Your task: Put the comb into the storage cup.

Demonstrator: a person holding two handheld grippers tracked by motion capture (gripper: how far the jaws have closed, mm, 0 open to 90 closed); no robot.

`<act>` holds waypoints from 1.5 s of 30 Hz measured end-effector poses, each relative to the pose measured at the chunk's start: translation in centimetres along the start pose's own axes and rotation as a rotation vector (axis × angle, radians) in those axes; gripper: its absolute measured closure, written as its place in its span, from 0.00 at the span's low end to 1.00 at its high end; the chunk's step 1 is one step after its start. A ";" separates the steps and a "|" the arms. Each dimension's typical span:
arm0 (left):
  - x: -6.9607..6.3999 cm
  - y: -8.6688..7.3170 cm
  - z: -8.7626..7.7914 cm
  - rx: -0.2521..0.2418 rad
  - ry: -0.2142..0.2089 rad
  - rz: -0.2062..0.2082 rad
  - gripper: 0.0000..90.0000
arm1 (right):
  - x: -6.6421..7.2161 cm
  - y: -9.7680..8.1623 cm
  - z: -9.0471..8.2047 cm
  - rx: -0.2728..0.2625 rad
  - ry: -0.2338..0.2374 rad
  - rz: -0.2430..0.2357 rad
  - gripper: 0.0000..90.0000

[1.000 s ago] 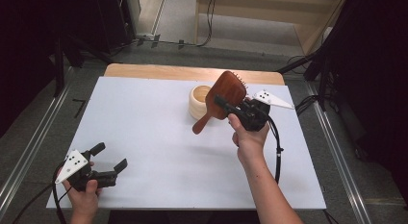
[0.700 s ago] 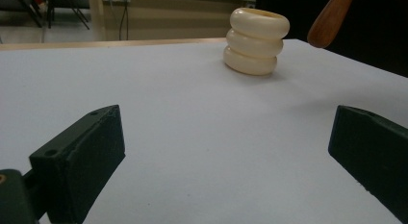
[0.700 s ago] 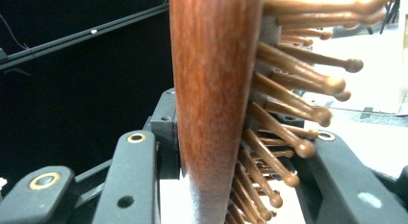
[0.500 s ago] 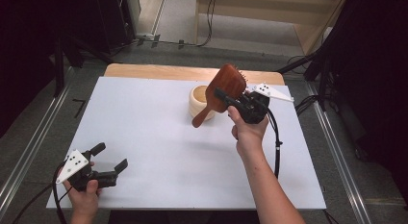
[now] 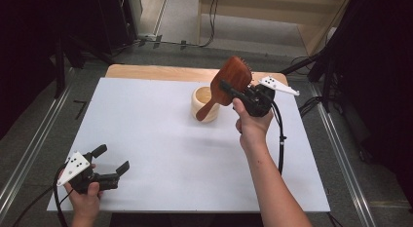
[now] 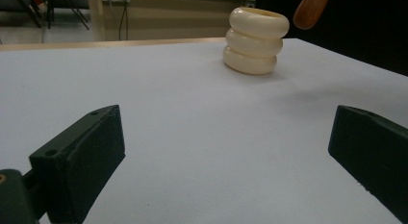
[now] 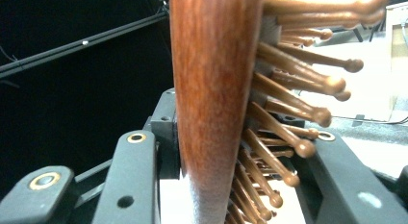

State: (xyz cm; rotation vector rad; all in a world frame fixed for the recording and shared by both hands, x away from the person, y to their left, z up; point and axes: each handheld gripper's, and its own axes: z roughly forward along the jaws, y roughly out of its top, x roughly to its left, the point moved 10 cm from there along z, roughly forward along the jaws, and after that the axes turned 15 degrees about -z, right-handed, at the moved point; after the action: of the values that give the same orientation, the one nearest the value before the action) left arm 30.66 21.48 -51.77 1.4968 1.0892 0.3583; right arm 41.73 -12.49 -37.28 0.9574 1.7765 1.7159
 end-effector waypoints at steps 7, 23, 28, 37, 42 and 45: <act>0.0 0.0 0.0 0.000 0.002 0.000 0.00 | -0.5 0.6 0.3 -0.006 -0.005 -0.006 0.61; 0.0 0.1 0.0 -0.008 0.000 -0.006 0.00 | -2.0 2.5 0.8 -0.031 -0.031 -0.012 0.61; 0.0 0.0 0.0 -0.002 0.000 -0.005 0.00 | -2.6 3.2 1.0 -0.036 -0.042 -0.019 0.61; 0.0 0.0 0.0 -0.001 -0.002 -0.003 0.00 | -3.6 4.0 1.3 -0.051 -0.065 -0.009 0.61; 0.0 0.1 0.0 -0.007 -0.003 -0.010 0.00 | -4.4 4.1 1.7 -0.055 -0.080 -0.009 0.61; 0.0 0.1 0.0 -0.006 -0.003 -0.010 0.00 | -4.7 4.1 1.8 -0.055 -0.090 -0.006 0.61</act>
State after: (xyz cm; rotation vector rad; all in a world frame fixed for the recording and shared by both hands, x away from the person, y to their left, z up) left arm 30.71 21.53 -51.72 1.4853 1.0923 0.3523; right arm 46.69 -15.09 -33.96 0.9887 1.6653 1.6822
